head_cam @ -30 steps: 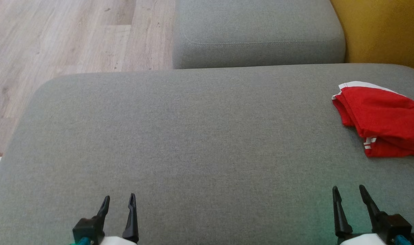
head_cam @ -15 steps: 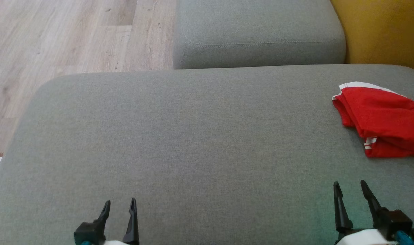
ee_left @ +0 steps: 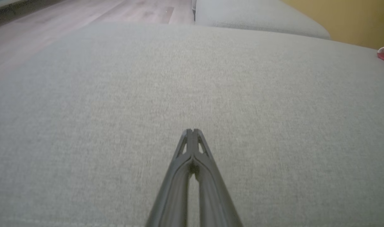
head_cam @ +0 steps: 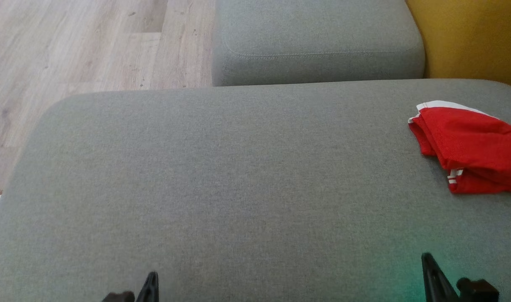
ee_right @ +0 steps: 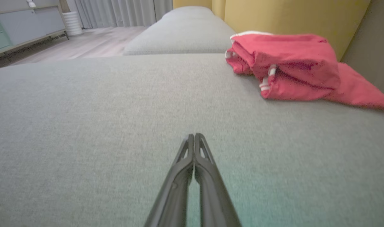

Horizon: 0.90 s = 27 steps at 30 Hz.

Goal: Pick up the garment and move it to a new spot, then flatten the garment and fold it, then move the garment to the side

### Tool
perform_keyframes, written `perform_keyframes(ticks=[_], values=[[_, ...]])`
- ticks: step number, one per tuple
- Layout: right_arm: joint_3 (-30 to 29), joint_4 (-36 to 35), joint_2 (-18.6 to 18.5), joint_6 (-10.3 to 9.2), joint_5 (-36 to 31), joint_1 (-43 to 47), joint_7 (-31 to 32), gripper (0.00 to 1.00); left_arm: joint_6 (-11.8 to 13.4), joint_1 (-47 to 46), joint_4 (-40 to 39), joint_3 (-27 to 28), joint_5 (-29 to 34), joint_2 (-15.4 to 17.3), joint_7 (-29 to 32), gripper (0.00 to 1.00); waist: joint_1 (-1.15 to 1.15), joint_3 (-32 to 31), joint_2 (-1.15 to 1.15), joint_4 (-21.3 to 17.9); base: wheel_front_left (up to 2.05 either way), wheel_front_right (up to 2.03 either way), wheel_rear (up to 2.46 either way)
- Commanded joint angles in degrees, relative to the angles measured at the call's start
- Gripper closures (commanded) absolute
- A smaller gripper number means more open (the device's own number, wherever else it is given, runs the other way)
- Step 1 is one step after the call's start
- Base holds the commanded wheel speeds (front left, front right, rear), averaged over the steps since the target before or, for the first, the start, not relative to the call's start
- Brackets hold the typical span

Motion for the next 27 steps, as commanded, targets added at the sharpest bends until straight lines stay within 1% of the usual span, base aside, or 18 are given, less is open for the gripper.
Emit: perform_keyframes(ticks=[1, 27], values=[[-0.35, -0.62, -0.01, 0.01, 1.31, -0.94, 0.54, 1.00, -0.23, -0.63, -0.92, 0.30, -1.27, 0.04, 0.25, 1.00, 0.00, 0.07, 0.00, -0.05, 0.00, 0.00, 0.00], [-0.57, -2.19, -0.11, 0.09, 19.77, -3.90, 4.45, 1.00, -3.35, -4.25, -1.19, 4.32, -17.37, -0.21, 3.90, 1.00, 0.00, 0.93, 0.00, -0.69, 0.00, 0.00, 0.00]])
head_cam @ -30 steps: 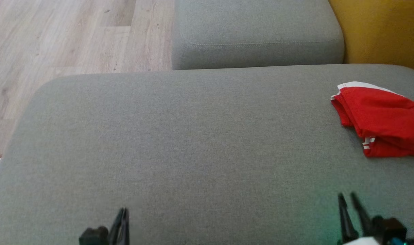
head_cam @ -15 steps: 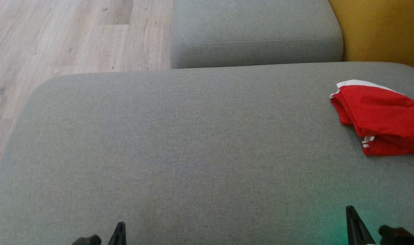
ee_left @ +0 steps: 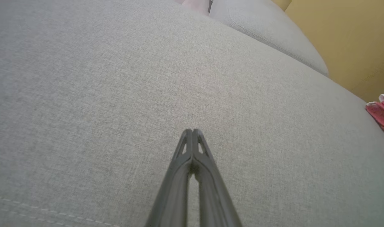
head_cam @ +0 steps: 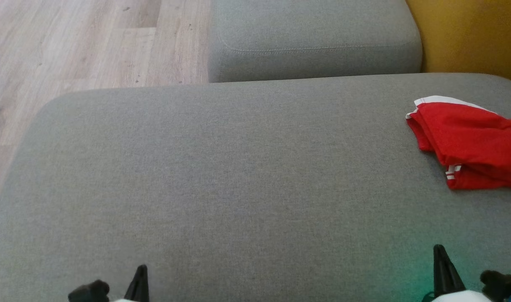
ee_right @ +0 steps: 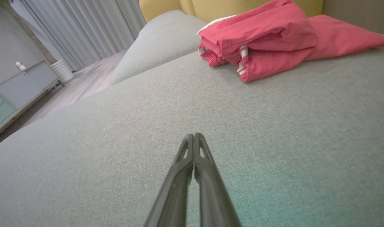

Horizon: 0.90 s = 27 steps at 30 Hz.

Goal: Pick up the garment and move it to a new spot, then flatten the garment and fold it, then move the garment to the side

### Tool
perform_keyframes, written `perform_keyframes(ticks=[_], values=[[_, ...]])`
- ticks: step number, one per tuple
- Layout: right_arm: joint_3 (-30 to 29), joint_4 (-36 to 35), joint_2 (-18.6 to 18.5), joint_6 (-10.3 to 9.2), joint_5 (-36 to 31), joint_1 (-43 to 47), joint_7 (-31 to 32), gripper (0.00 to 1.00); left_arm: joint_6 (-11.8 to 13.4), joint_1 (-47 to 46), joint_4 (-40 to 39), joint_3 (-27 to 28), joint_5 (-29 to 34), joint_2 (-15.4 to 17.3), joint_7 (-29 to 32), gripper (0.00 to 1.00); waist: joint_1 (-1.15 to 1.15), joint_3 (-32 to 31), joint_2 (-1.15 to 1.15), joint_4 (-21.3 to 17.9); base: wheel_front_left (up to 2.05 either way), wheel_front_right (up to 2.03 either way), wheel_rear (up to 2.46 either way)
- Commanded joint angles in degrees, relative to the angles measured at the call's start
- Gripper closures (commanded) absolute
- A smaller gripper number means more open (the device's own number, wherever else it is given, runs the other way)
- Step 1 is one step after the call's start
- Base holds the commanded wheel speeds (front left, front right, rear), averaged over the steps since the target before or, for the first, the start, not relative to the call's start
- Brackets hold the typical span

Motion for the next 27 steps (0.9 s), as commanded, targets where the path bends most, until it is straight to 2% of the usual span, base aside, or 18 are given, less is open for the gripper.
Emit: perform_keyframes(ticks=[1, 27], values=[[-0.18, -2.15, -0.15, 0.10, 1.64, -3.15, 0.48, 1.00, -0.35, -3.17, -2.01, 1.29, -1.32, 0.28, 0.26, 1.00, 0.00, 0.04, 0.00, -0.02, 0.00, 0.00, 0.00], [-0.67, -3.52, -0.26, 0.18, 20.70, -6.49, 4.75, 1.00, -3.59, -6.80, -2.64, 5.74, -17.81, -0.21, 4.23, 1.00, 0.00, 0.93, 0.00, -0.69, 0.00, 0.00, 0.00]])
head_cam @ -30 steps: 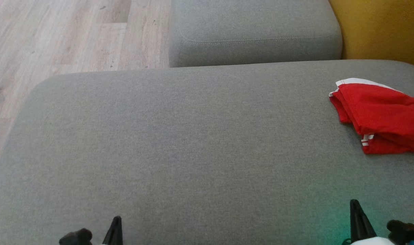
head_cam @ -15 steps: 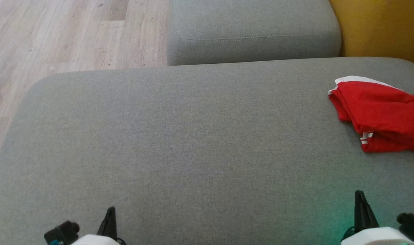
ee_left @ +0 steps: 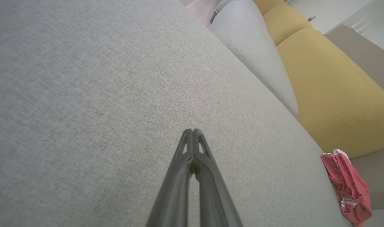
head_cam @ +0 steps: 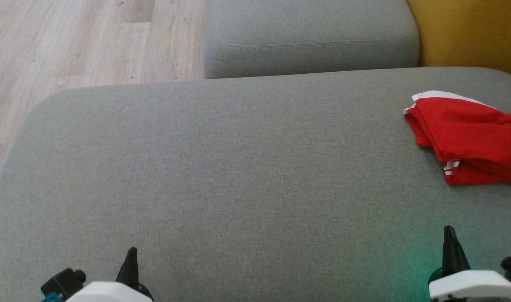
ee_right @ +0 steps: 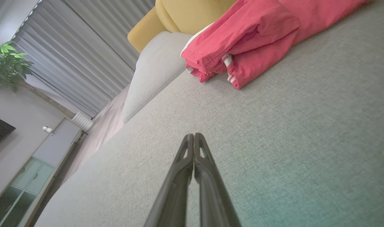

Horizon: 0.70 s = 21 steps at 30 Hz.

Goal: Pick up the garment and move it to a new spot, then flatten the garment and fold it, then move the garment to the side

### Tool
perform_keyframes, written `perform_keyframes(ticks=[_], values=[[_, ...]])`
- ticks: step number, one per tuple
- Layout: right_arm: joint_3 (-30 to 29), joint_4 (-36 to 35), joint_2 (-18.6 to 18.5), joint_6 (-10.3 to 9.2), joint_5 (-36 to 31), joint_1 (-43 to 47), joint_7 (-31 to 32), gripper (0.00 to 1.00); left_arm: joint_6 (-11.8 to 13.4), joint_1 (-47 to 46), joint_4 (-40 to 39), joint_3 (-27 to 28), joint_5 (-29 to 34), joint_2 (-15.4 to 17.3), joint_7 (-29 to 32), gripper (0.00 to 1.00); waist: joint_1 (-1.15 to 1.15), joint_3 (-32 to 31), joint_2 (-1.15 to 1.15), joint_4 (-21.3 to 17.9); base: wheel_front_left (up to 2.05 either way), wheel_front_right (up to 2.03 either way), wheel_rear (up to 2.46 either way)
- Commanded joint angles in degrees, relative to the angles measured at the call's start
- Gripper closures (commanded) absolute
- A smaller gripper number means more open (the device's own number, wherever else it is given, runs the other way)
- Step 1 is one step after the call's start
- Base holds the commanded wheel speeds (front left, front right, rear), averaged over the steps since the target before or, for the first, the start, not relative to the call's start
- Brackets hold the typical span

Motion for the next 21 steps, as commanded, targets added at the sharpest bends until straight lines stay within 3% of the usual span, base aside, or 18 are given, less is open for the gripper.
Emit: perform_keyframes(ticks=[1, 21], values=[[0.28, -2.16, -0.28, 0.19, 2.44, -2.95, 0.40, 1.00, -0.71, -3.63, -1.88, 1.61, -2.01, 0.13, 0.39, 1.00, 0.00, 0.07, 0.00, -0.05, 0.00, 0.00, 0.00], [-0.11, -3.21, -0.36, 0.25, 17.10, -5.53, 3.68, 1.00, -3.20, -6.45, -2.29, 5.17, -14.57, -0.34, 3.56, 1.00, 0.00, 0.76, 0.00, -0.57, 0.00, 0.00, 0.00]])
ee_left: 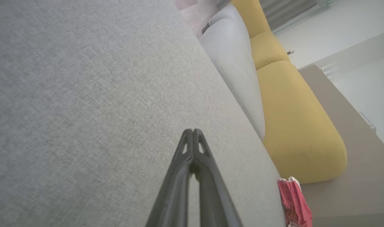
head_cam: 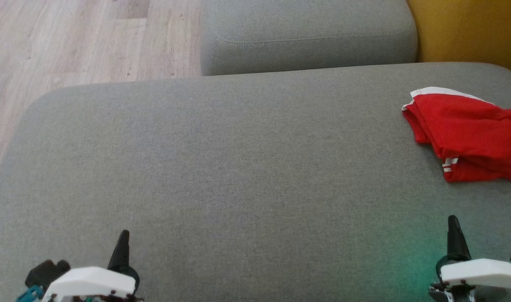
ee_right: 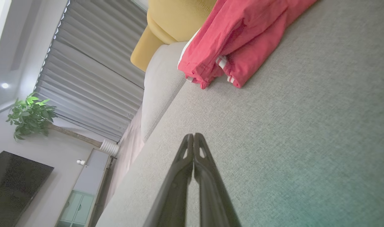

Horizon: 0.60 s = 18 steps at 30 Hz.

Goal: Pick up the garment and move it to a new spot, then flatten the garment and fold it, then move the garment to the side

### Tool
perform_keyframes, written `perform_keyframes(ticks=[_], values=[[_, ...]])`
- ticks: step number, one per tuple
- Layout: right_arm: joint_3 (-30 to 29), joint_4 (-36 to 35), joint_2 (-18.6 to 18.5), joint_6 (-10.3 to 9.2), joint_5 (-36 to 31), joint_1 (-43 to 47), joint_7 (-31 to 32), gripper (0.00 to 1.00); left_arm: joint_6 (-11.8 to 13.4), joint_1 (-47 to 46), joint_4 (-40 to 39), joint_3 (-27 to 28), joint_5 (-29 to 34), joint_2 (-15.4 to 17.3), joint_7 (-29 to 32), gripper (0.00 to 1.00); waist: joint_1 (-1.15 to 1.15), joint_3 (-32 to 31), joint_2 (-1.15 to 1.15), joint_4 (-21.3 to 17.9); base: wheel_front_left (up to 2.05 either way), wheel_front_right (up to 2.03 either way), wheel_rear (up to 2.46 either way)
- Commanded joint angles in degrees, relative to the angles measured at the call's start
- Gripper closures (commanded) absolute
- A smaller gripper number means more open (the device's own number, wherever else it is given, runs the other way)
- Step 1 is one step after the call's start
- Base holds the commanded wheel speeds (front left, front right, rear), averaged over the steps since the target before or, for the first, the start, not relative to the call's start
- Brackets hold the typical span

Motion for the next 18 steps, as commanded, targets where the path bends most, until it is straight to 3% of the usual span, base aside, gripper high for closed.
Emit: perform_keyframes(ticks=[1, 18], values=[[0.50, -2.25, -0.36, 0.25, 1.87, -3.39, 0.31, 1.00, -0.76, -3.75, -1.98, 1.77, -1.53, 0.13, 0.41, 1.00, 0.00, 0.04, 0.00, -0.03, 0.00, 0.00, 0.00], [0.17, -3.14, -0.43, 0.31, 14.34, -5.58, 3.11, 1.00, -2.87, -6.17, -2.32, 4.86, -12.18, -0.31, 3.17, 1.00, 0.00, 0.63, 0.00, -0.47, 0.00, 0.00, 0.00]])
